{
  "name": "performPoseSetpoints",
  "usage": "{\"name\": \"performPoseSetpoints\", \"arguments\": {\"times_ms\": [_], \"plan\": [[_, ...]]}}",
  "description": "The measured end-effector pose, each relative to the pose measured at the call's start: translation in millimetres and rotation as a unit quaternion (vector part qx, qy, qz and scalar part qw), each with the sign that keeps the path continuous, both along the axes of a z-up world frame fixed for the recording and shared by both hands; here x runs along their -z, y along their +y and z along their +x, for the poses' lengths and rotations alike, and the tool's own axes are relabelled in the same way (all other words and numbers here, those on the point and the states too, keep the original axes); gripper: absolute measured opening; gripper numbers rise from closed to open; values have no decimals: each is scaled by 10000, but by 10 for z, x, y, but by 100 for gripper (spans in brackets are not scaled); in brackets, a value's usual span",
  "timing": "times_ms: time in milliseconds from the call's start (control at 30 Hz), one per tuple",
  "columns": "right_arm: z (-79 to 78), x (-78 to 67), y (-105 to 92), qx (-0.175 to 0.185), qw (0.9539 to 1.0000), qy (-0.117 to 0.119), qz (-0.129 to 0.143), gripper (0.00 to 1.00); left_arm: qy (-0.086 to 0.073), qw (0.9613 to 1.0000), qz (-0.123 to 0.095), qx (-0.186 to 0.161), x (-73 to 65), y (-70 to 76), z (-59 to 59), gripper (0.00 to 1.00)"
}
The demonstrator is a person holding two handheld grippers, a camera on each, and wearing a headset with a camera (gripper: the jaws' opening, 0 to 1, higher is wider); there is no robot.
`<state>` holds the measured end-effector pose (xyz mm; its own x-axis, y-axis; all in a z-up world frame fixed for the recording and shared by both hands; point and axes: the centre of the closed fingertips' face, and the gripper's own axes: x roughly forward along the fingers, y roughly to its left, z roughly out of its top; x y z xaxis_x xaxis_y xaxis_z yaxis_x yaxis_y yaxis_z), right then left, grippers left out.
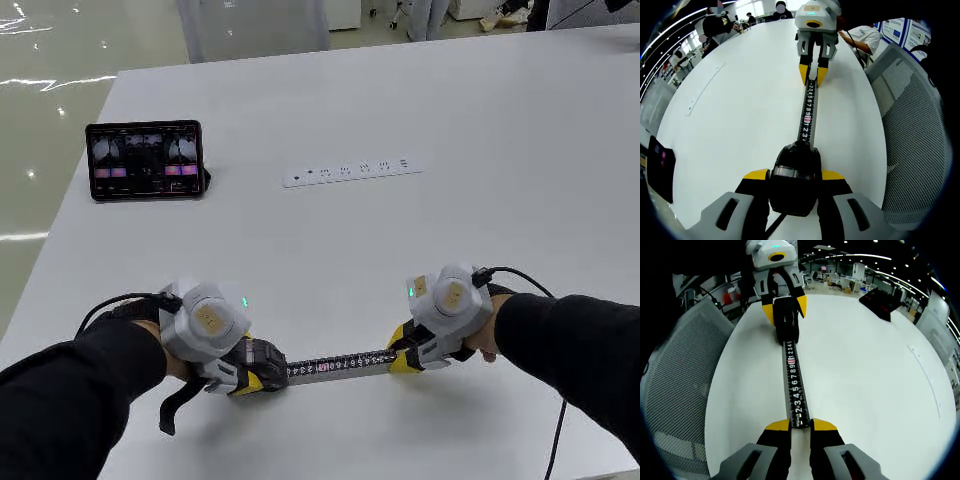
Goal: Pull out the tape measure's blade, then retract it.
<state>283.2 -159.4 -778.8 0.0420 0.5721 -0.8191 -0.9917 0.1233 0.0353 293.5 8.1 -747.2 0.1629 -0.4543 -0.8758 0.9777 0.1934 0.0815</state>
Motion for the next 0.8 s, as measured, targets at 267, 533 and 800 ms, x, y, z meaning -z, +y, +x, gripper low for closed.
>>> {"name": "performPoseSetpoints", "arguments": {"times_ms": [267, 533, 800], "plan": [[7, 6, -42, 32, 10000, 8, -7, 10, 0, 10000, -5, -5, 1, -1, 3, 31], [17, 11, -77, 51, 10000, 7, -20, 10, -3, 10000, -9, -12, -1, 0, 3, 31], [21, 10, -106, 71, 10000, 9, -27, 10, -1, 10000, -17, -13, -1, 2, 5, 31]]}}
